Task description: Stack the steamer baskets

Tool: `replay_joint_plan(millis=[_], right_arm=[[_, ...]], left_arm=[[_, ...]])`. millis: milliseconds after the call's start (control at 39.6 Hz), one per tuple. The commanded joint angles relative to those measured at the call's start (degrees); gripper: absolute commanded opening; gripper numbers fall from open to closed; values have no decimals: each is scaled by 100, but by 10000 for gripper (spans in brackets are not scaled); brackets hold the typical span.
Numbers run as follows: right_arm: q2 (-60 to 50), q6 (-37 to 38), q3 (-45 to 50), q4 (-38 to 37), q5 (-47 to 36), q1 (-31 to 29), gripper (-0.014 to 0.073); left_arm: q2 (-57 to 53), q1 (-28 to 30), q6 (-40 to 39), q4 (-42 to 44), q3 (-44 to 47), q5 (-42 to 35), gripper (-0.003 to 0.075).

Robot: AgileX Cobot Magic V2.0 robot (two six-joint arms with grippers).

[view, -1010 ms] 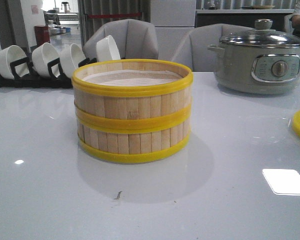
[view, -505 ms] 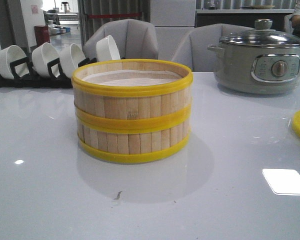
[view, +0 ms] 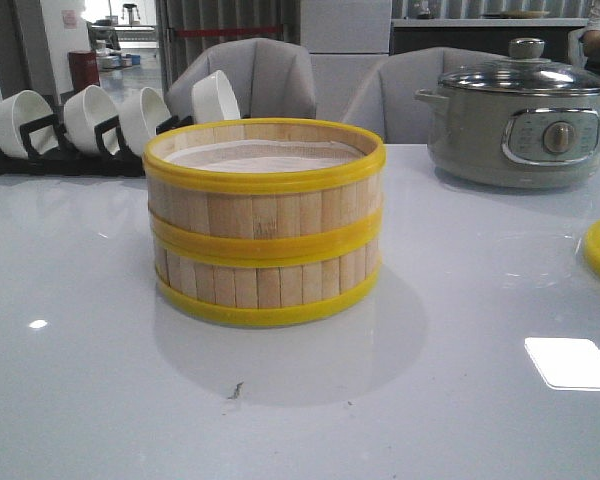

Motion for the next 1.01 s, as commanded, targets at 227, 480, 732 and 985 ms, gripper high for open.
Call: replay_joint_plan(millis=[227,480,732,985], right_arm=[[228,-44,-165,-23,-136,5,381],[826,-44,-200,-123,-199,-13,370],[1888,-44,-815,-159,-227,-595,370],[2963,-44,-1668,-159,-30,-751,370]], left_arm=[[-19,2,-42,11,-164,-486,88],[-19,2,-42,11,-164,-486,88],[-19,2,-42,11,-164,-486,88],[-19,2,-42,11,-164,-486,88]])
